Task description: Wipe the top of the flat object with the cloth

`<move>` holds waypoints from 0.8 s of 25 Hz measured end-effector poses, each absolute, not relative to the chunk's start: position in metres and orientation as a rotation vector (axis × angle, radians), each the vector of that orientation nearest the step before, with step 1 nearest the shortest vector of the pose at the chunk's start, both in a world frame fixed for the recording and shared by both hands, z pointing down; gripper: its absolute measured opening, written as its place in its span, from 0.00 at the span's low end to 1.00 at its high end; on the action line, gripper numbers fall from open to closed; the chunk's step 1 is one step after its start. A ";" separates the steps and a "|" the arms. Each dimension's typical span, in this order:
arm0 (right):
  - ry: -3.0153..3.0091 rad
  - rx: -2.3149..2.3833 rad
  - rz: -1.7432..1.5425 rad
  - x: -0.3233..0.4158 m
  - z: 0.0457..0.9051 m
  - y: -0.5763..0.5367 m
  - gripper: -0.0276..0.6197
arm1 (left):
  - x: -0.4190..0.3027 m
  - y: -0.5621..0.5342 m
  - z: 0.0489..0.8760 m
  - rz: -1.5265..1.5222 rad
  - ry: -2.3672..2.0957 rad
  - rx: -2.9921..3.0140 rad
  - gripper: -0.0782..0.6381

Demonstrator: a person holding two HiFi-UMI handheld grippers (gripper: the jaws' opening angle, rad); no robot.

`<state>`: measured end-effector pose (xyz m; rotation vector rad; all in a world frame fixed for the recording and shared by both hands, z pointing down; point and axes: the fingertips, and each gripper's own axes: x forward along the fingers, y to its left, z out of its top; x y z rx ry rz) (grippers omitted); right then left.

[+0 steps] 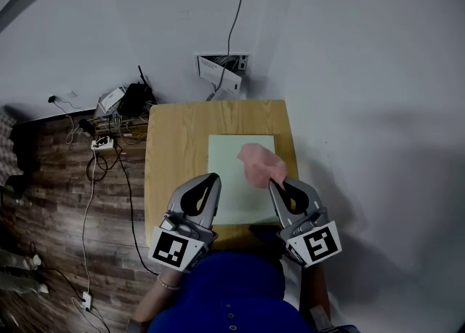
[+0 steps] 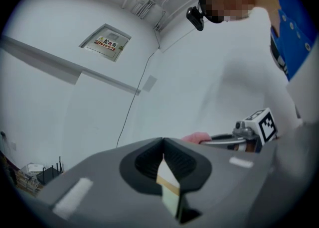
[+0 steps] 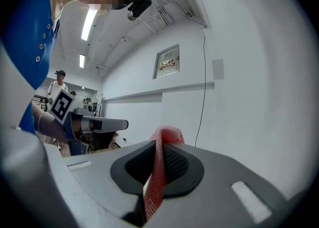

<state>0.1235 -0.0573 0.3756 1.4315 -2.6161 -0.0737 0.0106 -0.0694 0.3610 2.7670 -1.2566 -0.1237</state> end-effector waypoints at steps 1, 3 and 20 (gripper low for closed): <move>-2.615 1.443 -0.077 0.124 0.374 -0.057 0.07 | 0.012 -0.069 0.358 -0.129 -1.251 2.769 0.11; -2.615 1.464 -0.084 0.124 0.370 -0.056 0.07 | 0.015 -0.068 0.353 -0.126 -1.245 2.775 0.11; -2.643 1.552 -0.055 0.121 0.353 -0.049 0.07 | 0.034 -0.062 0.339 -0.140 -1.238 2.765 0.11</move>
